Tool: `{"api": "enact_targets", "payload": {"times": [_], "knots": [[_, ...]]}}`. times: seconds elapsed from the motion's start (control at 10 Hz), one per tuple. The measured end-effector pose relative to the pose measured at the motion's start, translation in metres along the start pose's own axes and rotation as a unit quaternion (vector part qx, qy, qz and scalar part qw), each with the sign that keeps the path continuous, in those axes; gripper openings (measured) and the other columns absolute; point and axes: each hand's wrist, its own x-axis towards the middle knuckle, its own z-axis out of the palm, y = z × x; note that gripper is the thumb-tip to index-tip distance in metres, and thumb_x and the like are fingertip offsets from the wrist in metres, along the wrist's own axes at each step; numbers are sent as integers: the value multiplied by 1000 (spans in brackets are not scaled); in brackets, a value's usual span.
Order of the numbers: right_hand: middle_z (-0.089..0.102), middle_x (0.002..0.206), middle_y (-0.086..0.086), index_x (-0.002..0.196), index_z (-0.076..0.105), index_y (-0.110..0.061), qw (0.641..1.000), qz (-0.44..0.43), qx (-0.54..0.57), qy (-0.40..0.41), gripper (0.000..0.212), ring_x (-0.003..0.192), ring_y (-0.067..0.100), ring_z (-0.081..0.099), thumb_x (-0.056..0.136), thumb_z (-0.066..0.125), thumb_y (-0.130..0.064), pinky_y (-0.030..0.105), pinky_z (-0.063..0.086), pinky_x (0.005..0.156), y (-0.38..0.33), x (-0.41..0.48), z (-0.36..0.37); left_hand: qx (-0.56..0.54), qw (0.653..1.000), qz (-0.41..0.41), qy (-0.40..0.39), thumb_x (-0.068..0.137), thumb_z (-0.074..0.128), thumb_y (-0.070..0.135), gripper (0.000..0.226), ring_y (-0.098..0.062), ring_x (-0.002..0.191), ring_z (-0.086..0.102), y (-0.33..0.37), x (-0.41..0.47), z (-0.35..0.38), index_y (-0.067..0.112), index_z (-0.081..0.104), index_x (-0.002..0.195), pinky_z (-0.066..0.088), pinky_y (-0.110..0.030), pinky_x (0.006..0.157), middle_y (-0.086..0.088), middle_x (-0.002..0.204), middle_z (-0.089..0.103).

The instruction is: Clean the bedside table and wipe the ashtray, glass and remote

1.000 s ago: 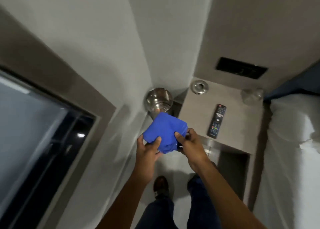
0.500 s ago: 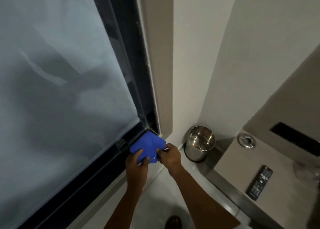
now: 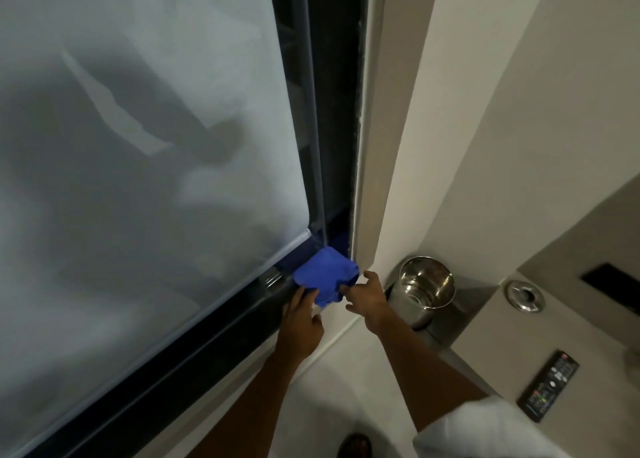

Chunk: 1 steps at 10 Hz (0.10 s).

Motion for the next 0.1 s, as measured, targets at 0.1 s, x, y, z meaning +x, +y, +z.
{"api": "enact_targets", "payload": {"times": [0.1], "knots": [[59,114,16,148,21,-15,999,-26,-24,1,82,102,29,61,83,71,-10,44,54,91,-10,-12,-18,78,996,-7,43,85,63,15,68,-23,138,37,9,-7,3,25,32,145,35,-35,111,-1,153,31]]}}
